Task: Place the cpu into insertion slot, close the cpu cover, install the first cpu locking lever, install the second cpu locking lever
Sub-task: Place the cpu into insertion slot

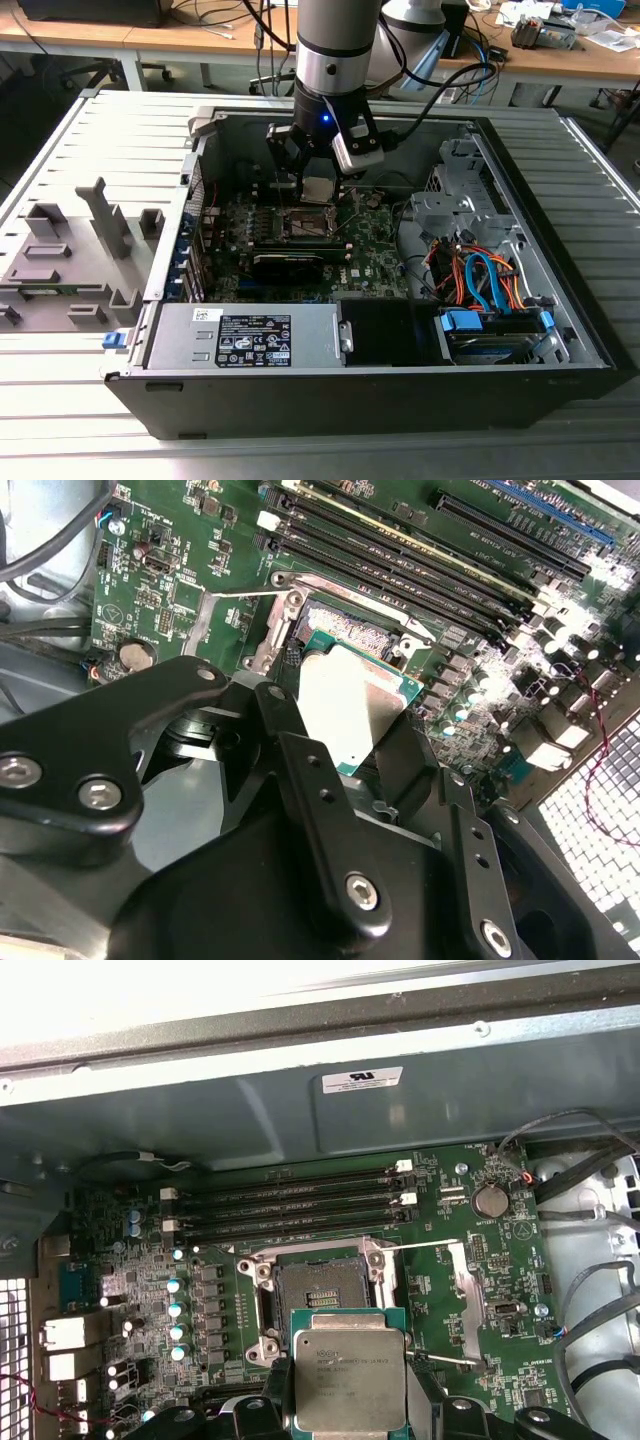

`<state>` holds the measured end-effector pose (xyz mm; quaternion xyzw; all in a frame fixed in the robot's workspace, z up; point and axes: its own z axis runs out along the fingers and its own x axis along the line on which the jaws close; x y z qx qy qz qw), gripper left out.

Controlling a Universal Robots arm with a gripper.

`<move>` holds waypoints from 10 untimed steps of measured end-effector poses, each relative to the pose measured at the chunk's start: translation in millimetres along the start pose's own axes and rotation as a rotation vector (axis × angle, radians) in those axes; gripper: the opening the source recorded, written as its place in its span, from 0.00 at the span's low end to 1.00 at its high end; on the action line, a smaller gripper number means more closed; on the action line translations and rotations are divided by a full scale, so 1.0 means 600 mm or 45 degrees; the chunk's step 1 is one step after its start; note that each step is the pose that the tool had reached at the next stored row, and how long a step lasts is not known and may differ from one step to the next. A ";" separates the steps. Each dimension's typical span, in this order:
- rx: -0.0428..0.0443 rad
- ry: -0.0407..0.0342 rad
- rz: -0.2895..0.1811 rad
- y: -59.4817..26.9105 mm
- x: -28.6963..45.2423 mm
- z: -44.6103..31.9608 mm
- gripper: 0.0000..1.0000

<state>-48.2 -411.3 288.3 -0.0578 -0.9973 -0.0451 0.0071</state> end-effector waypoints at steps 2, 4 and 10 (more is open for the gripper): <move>0.000 -0.0001 0.001 0.000 0.000 0.000 0.54; 0.000 -0.0002 0.002 0.000 0.000 0.000 0.54; 0.000 -0.0007 0.008 0.000 0.000 0.000 0.54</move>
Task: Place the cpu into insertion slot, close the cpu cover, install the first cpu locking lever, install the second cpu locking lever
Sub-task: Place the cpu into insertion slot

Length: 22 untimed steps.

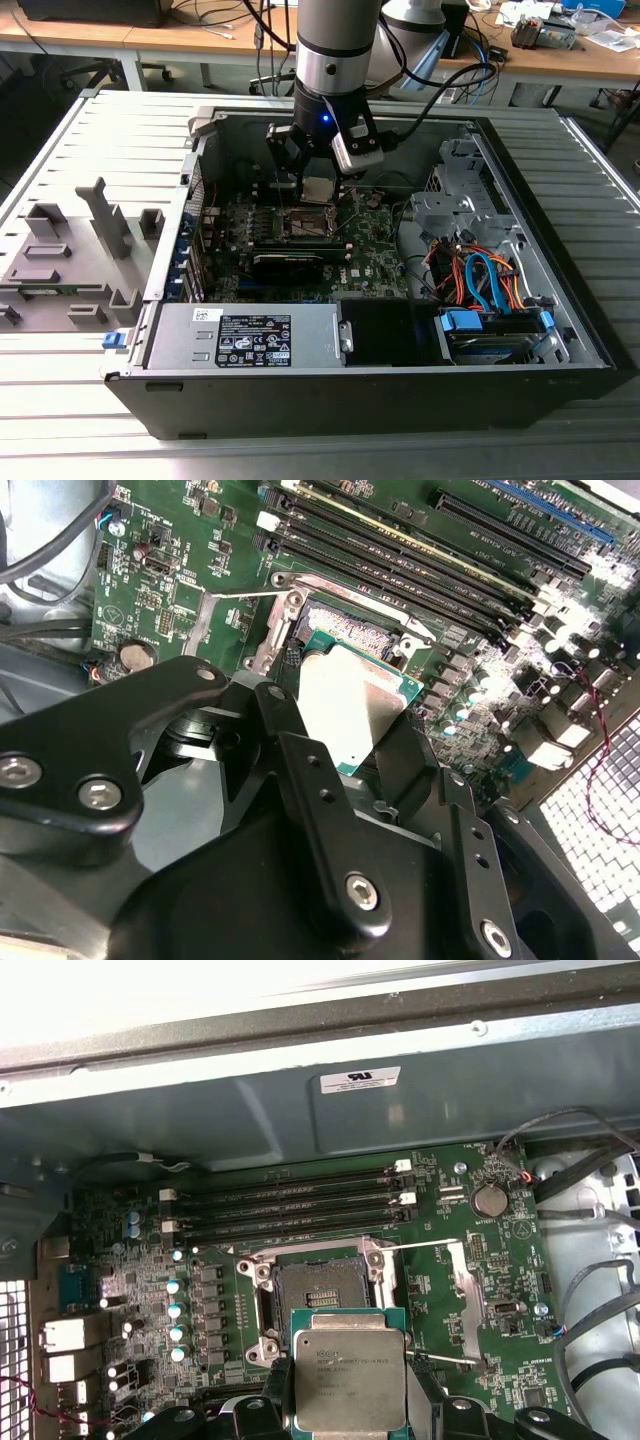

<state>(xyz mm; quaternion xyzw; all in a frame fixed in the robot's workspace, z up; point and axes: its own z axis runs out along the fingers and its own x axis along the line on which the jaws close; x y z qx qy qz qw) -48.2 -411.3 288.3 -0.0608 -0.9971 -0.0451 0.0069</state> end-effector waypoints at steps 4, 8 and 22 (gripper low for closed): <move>0.000 -0.0003 0.004 0.000 0.000 0.000 0.54; 0.000 -0.0006 0.007 0.000 0.000 0.000 0.54; 0.000 -0.0015 0.017 0.000 0.000 0.000 0.54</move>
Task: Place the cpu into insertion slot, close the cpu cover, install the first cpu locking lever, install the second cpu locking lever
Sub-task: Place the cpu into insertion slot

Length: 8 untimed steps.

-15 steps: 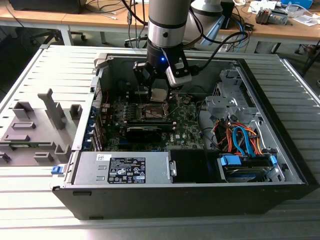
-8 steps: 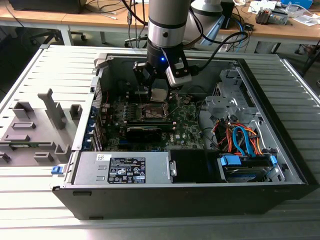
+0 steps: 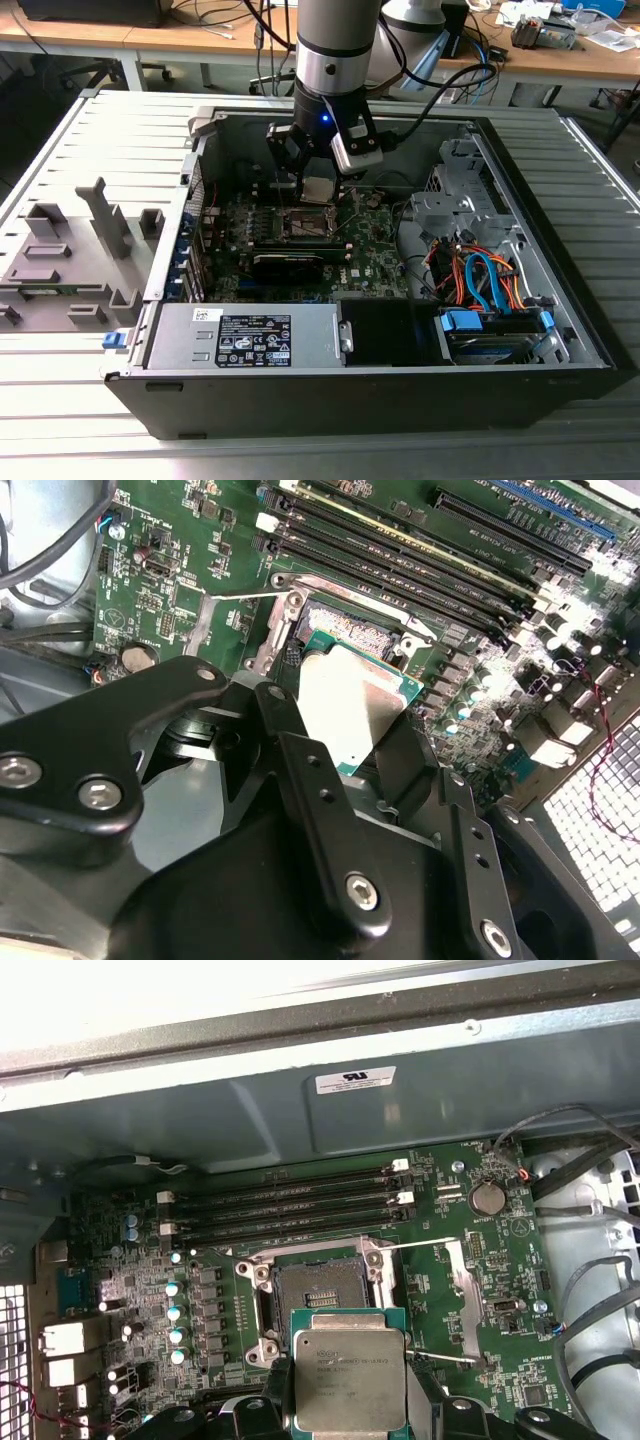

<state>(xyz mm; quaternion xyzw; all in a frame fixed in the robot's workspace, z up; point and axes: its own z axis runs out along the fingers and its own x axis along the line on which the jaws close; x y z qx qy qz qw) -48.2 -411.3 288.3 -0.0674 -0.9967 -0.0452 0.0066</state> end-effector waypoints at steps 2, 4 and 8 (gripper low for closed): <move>0.000 -0.0002 0.002 0.000 0.000 0.000 0.54; 0.000 -0.0003 0.004 0.000 0.000 0.000 0.54; 0.000 -0.0008 0.008 0.000 0.000 0.000 0.54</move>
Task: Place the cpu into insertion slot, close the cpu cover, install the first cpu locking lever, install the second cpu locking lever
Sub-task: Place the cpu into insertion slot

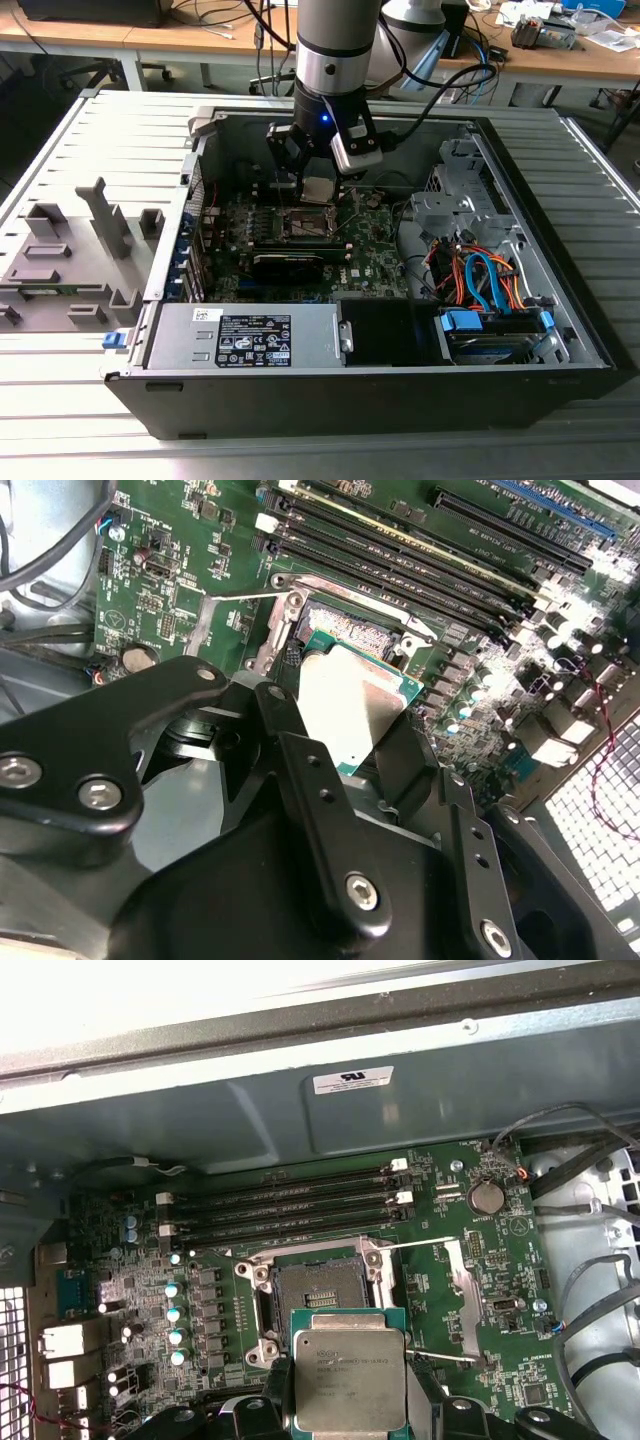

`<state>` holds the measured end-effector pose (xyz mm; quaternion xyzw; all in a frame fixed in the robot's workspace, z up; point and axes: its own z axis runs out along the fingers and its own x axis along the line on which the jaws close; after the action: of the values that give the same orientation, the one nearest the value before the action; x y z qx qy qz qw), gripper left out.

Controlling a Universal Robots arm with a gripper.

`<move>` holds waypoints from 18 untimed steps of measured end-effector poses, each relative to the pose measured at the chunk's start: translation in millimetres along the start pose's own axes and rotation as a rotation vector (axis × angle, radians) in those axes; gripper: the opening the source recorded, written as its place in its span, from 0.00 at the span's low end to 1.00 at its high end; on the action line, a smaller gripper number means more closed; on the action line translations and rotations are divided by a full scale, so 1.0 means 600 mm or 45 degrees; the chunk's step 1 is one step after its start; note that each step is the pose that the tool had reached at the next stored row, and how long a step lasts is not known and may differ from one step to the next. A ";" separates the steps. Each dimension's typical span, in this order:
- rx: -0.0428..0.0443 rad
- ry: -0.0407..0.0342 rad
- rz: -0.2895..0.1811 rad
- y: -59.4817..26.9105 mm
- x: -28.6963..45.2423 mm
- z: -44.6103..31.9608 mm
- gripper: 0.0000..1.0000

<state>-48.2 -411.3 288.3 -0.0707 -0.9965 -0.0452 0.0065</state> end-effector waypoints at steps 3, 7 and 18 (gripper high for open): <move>0.000 -0.0001 0.002 0.000 0.000 0.000 0.54; 0.000 -0.0005 0.006 0.000 0.000 0.000 0.54; 0.000 -0.0011 0.013 0.000 0.000 0.000 0.54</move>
<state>-48.2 -411.3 288.3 -0.0757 -0.9961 -0.0452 0.0063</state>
